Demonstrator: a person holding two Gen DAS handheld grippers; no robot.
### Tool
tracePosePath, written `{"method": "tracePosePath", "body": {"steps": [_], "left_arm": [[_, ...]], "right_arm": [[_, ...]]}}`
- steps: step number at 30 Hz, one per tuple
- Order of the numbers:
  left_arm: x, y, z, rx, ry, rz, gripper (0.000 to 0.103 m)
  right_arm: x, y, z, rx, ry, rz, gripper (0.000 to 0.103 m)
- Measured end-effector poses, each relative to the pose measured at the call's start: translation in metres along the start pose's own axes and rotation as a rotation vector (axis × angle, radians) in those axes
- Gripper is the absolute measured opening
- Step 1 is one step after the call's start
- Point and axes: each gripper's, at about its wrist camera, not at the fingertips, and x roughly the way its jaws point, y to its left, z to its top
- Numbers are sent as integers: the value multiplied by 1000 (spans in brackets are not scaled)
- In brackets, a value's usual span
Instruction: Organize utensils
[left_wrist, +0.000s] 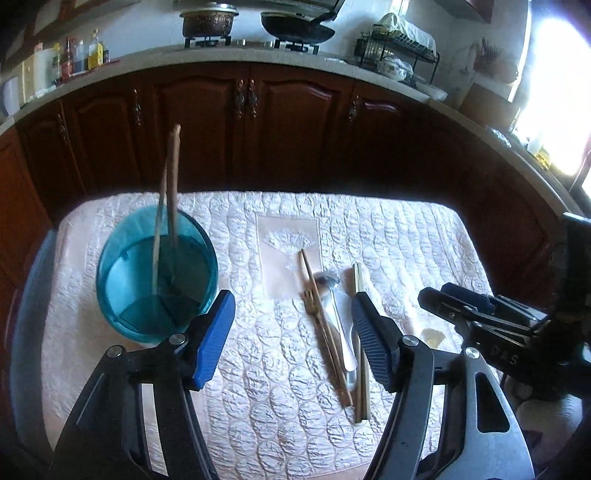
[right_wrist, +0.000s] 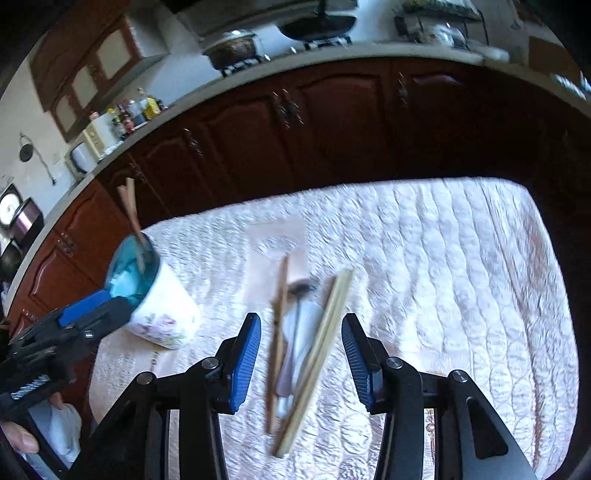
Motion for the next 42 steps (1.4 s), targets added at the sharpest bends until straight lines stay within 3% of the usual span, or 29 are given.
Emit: {"method": "tracePosePath", "body": {"steps": [7,15,23,28,34,42], "left_arm": [[28,-6,-12,24,82,1,66],[54,-15,-11,49,123,10,66],[81,-22,-6,65,163,22,66],[95,-23,0,58,175,31,66],[120,-27,6,28,204,29,66],[160,-32,21,-29,227,65,60]], "right_arm": [[57,-31,-12,79,104,15,31],[108,-50,-8,106,186,1,26],[137,-51,2,106,214,44,16],[124,-62,2,114,196,67,7],[97,-99,-6,164,165,47,7],[94,-112,-11,161,190,40,8]]}}
